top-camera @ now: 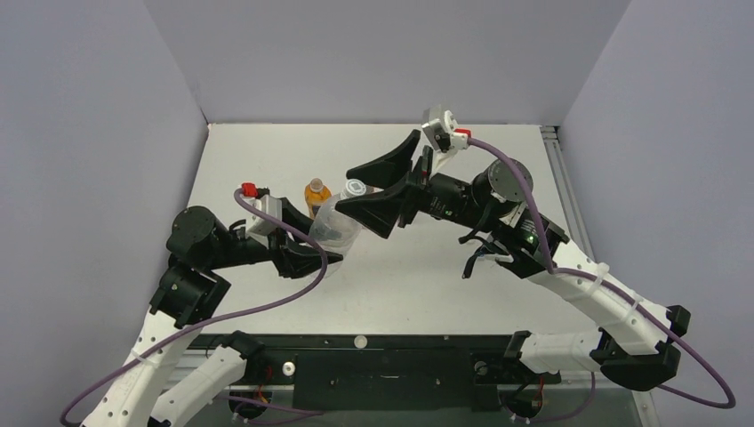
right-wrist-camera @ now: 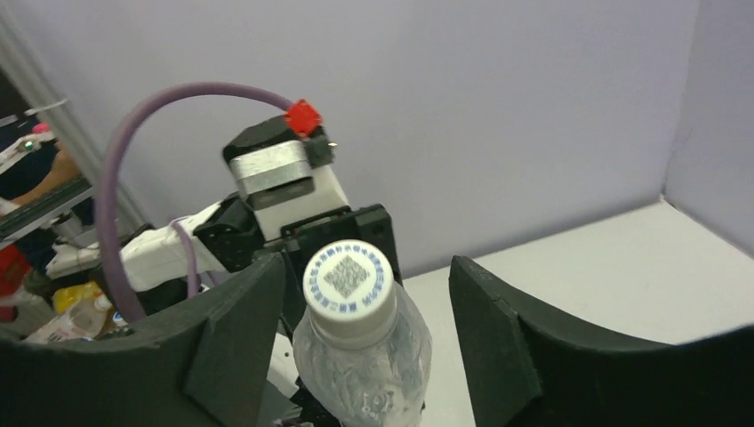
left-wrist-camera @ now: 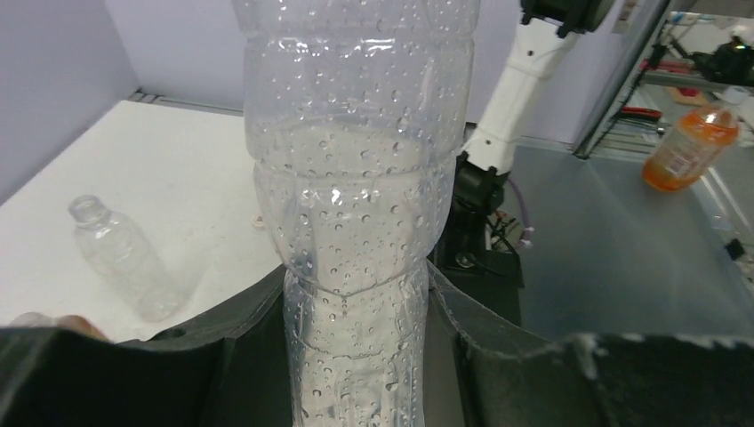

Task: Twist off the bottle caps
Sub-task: Unscrew the bottle cap from the plastic bottle.

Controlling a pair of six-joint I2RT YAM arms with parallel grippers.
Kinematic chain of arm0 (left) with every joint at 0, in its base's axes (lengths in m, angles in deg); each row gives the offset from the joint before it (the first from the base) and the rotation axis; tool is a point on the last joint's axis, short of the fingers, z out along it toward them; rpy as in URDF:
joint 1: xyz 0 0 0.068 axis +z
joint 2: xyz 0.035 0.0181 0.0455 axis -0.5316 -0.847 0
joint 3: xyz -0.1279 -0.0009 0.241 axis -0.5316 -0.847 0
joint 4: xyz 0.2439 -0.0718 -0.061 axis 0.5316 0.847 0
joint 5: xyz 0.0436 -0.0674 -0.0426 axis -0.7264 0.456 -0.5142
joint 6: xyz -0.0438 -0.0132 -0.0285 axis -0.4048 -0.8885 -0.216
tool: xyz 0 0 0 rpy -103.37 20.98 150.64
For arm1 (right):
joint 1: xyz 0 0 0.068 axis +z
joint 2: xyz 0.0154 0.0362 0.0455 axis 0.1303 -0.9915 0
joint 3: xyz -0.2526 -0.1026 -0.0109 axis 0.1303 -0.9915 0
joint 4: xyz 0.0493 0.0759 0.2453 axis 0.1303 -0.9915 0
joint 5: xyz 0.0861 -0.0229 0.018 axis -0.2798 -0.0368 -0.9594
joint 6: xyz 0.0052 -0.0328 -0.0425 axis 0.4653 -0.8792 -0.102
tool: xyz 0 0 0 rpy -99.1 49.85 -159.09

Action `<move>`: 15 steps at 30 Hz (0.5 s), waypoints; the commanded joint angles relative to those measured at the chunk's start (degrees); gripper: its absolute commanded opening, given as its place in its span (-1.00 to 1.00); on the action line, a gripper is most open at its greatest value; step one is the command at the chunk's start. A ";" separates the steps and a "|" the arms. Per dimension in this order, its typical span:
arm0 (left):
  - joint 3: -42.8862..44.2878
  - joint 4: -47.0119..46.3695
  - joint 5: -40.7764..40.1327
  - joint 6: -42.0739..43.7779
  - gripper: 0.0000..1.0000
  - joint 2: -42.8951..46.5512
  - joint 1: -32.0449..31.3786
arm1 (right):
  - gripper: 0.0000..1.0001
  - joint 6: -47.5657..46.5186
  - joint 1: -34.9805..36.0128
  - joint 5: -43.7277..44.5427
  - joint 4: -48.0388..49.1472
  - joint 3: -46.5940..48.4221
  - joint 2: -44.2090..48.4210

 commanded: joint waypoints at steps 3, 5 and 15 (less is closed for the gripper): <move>-2.26 -1.34 -16.82 9.76 -1.00 2.17 0.11 | 0.55 -3.06 0.63 20.53 -9.66 3.38 2.41; -3.96 -1.71 -21.20 14.50 -1.00 2.66 0.06 | 0.60 -3.04 2.37 28.98 -11.28 4.99 2.47; -8.53 -5.71 -35.57 21.02 -1.00 3.33 -0.91 | 0.62 4.14 13.29 55.97 -13.04 10.36 -4.87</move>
